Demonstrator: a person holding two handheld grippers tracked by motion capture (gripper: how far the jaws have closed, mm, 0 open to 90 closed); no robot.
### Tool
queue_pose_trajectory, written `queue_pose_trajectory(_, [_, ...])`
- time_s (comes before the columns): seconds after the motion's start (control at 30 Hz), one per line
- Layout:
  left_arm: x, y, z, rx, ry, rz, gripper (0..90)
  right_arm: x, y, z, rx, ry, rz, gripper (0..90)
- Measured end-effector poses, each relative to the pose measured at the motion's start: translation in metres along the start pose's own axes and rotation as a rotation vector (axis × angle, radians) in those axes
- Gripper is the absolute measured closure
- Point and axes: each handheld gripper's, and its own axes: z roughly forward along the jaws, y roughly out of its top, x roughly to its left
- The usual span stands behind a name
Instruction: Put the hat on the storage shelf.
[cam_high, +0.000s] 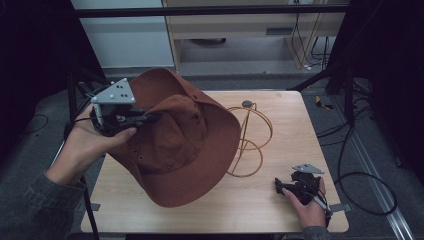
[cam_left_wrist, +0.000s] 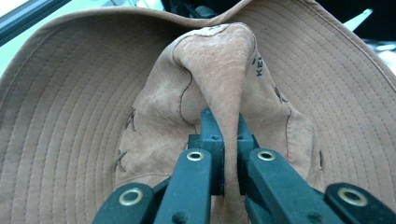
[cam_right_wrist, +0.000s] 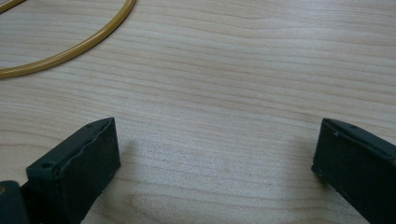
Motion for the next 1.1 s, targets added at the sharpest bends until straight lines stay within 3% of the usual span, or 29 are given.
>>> queue_pose_trajectory(0.63, [-0.013,0.043,0.041,0.026,-0.028,0.06,88.7,0.0,0.0,0.0,0.0,0.001,0.0,0.7])
queue_pose_trajectory(0.87, [-0.013,0.067,0.057,0.038,-0.032,0.079,88.7,0.0,0.0,0.0,-0.001,0.002,0.0,0.6])
queue_pose_trajectory(1.1, [-0.013,0.091,0.083,0.059,-0.043,0.092,88.7,0.0,0.0,0.0,0.0,0.001,0.0,0.7])
